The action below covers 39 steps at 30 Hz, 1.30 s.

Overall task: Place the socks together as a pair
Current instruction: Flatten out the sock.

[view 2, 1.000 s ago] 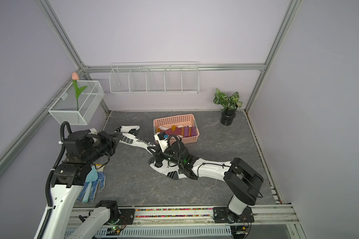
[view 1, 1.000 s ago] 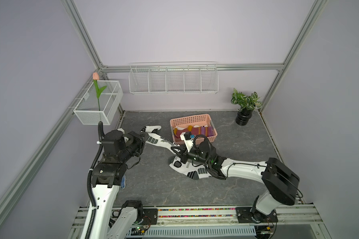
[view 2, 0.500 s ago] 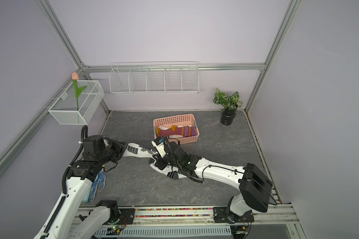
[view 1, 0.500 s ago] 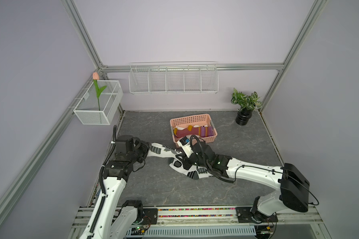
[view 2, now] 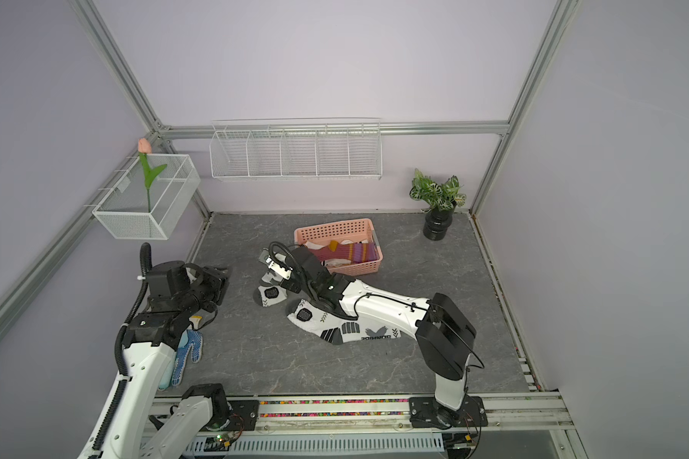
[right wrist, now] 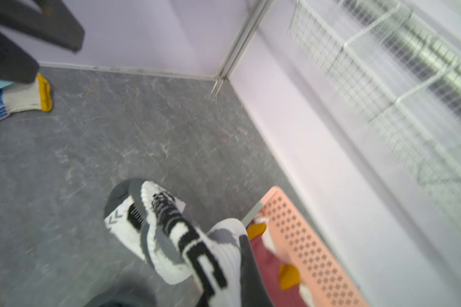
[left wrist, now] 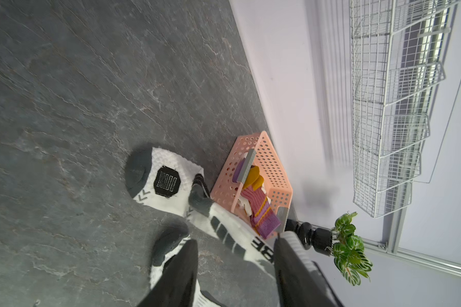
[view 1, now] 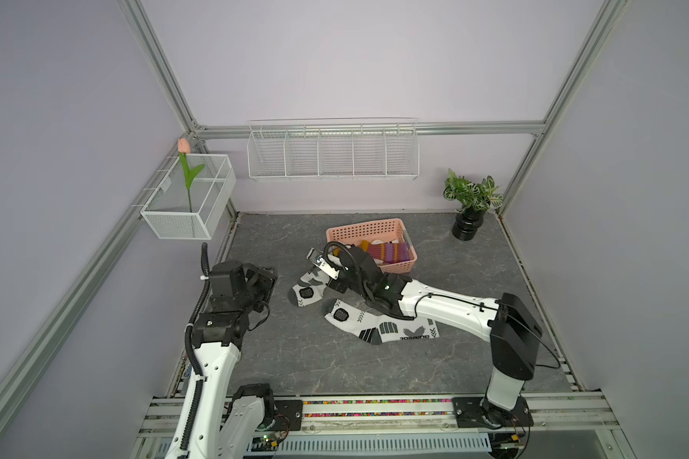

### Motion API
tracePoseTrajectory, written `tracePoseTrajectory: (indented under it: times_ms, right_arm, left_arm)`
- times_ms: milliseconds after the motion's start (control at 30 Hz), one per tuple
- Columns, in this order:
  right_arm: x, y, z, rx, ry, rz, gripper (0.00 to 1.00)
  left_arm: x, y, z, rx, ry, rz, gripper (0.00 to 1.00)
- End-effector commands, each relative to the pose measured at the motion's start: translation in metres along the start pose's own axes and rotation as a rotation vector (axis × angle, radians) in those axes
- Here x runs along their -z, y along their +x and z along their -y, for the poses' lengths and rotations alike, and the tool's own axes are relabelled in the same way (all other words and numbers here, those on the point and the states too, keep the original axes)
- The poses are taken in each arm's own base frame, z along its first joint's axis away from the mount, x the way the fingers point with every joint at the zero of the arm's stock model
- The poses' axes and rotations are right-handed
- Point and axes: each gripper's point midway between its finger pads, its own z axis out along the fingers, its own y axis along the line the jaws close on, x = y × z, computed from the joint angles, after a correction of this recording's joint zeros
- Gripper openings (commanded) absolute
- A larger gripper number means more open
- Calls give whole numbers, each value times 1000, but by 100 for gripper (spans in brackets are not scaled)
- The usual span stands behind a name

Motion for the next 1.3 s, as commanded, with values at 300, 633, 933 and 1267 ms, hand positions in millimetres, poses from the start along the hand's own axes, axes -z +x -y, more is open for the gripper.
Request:
tracePoseTrajectory:
  times_ms: [300,633,933,1267]
  right_arm:
    - [62,-64,42,157,189,321,7]
    - [113,98,-12,-27,152,87,12]
    - [157,153,-9,-169,215,-22,34]
    - [226,233,10,-458,420,-264,49]
  left_arm:
    - [40,-37,9,-83,-35,213,50]
    - [-4,1,-23,-70,-26,12,48]
    - [-43,40,-54,-185,-112,-129,49]
    - [-91,53,-97,-238,-249,-225,51]
